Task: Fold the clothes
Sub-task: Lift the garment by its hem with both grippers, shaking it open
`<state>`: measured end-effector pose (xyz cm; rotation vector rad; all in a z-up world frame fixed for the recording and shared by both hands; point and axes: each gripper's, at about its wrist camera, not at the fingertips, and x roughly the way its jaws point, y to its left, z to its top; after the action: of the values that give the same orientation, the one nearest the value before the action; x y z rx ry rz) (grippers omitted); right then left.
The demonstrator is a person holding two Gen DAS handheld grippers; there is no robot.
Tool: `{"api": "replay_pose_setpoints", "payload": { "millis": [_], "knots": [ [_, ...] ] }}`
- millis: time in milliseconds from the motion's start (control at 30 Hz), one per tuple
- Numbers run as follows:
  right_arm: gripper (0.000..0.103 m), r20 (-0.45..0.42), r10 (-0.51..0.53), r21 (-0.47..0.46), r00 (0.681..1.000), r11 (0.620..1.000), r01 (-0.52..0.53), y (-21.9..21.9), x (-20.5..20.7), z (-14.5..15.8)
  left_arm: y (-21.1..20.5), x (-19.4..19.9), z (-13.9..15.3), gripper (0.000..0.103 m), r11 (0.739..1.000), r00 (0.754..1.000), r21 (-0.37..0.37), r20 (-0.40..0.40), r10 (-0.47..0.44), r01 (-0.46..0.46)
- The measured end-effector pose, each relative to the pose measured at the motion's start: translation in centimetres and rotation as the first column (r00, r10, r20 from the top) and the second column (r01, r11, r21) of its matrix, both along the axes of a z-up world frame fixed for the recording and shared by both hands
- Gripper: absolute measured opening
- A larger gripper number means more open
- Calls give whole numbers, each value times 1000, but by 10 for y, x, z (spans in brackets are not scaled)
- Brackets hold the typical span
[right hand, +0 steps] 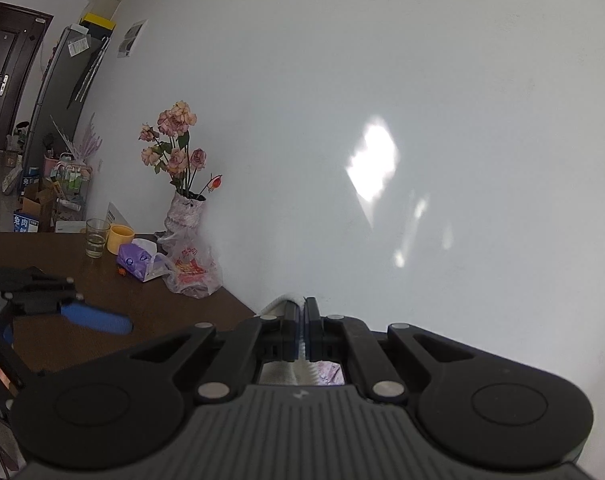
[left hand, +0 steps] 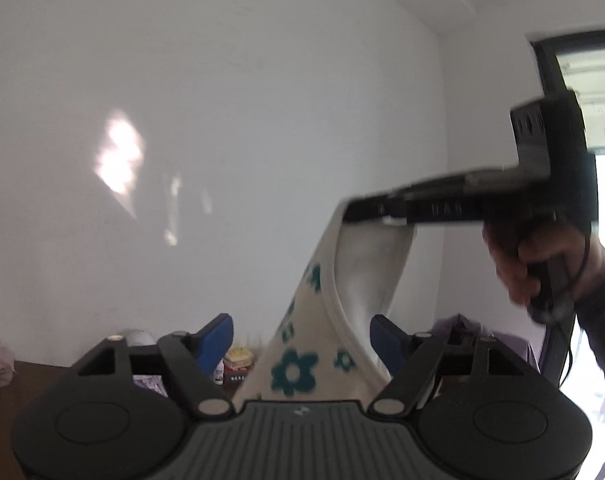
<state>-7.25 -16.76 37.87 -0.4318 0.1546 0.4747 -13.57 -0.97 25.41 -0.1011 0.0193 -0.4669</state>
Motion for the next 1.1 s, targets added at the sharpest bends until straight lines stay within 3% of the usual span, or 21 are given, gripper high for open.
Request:
{"api": "replay_pose_setpoints", "payload": {
  "millis": [200, 300, 367, 467, 600, 800, 1100],
  "knots": [
    [1, -69, 28, 14, 997, 1000, -27, 20, 10, -32, -18, 27, -9, 81, 979, 978, -25, -57, 203, -204],
    [1, -98, 32, 11, 995, 999, -32, 27, 15, -46, -12, 36, -12, 77, 969, 968, -78, -114, 225, -235],
    [1, -118, 41, 12, 992, 999, -40, 32, 18, -56, -18, 32, -10, 76, 971, 970, -39, -67, 234, -237],
    [1, -124, 42, 16, 991, 999, -41, 32, 20, -62, -26, 37, -17, 75, 948, 948, 40, -30, 317, -316],
    [1, -128, 31, 13, 991, 999, -29, 31, 23, -66, -23, 48, -36, 43, 929, 927, 90, -85, 366, -358],
    [1, -108, -12, 21, 994, 1000, 15, 23, 28, -73, -30, 47, -68, 45, 889, 903, 240, -90, 420, -390],
    [1, -117, -54, 35, 992, 998, 59, 7, 33, -90, -6, 41, -100, 49, 874, 883, 332, -189, 430, -354]
  ]
}}
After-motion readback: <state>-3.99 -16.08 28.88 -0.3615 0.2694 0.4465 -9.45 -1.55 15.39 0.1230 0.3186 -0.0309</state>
